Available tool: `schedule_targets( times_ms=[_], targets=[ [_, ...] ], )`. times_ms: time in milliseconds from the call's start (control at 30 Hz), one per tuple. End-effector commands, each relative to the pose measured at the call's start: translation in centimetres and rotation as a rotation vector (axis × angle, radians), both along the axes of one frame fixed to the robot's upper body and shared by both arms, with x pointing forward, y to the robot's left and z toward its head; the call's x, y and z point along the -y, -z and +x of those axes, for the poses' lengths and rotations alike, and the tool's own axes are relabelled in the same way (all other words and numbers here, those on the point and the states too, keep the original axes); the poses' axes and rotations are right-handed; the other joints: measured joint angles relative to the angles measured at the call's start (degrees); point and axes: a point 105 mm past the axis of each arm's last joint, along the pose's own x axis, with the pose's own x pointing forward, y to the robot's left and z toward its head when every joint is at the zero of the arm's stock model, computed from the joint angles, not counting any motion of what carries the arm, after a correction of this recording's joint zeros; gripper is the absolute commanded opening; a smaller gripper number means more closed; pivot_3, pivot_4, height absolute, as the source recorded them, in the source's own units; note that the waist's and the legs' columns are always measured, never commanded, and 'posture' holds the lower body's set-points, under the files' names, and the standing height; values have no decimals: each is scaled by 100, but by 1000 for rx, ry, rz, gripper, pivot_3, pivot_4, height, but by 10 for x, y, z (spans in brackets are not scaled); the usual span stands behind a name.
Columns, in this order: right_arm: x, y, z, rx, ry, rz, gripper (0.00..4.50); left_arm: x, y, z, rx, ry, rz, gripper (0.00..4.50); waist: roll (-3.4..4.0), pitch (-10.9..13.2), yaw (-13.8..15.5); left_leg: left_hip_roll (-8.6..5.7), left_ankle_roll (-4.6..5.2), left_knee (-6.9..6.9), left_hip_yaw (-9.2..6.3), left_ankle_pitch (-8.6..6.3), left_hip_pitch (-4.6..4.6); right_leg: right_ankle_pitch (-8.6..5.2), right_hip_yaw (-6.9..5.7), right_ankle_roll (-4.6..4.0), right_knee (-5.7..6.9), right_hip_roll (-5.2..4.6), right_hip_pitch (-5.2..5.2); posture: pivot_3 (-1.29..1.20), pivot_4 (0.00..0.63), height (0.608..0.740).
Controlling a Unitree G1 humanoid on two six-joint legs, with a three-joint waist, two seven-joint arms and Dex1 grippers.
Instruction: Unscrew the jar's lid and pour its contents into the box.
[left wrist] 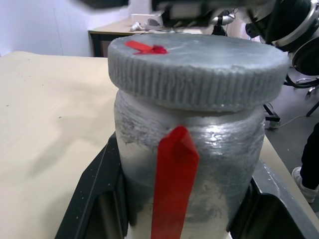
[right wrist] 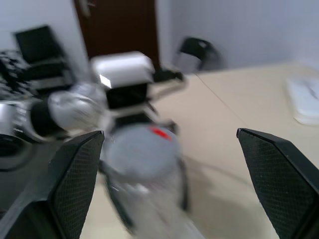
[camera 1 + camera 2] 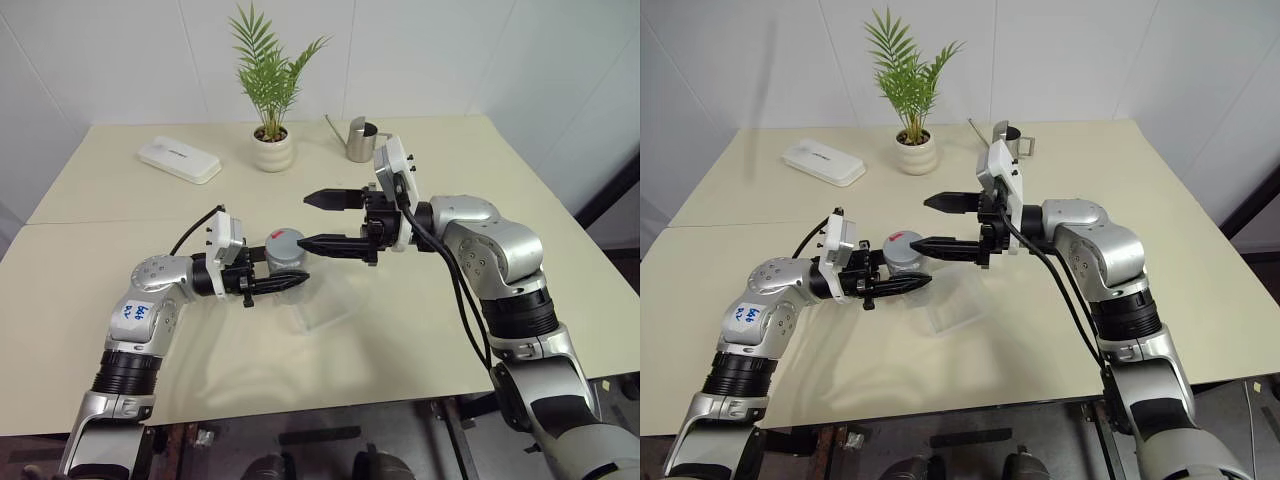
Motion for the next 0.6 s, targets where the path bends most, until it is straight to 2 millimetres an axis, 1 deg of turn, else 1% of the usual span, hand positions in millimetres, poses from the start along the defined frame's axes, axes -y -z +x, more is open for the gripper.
schedule_targets(
  times_ms=[33, 167, 367, 467, 600],
  targets=[
    [-11, -9, -9, 42, -23, -6, 4476, 3, -20, -5, 85, 26, -24, 1929, 0, 0, -1, 0, 0, 0, 0, 0, 0, 0, 0, 0, 1, 0, 0, 0, 150, 740],
    [-21, -1, -6, 45, -1, -47, 4476, 4, -20, -5, 85, 29, -26, 1929, 0, 0, -2, 0, 0, 2, 0, 0, 0, 0, 1, 0, 4, -1, 0, 0, 150, 740],
    [-31, 4, 2, 82, 54, -82, 4476, 5, -20, -5, 85, 30, -28, 1929, 0, 0, -3, 0, 0, 2, 0, 0, 0, 0, 0, 0, 2, 0, -1, 0, 150, 740],
    [-33, 5, 4, 95, 68, -86, 4476, 5, -20, -5, 85, 30, -30, 1929, 0, 0, -3, 0, 0, 2, 0, 0, 0, 0, 0, 0, 2, 0, -1, 0, 150, 740],
    [-28, 2, 9, 101, 88, -75, 4476, 6, -20, -4, 86, 30, -30, 1929, 0, 0, -1, -1, 0, 2, 0, 0, 0, 0, 0, 0, 2, 0, -1, 0, 150, 740]
  ],
)
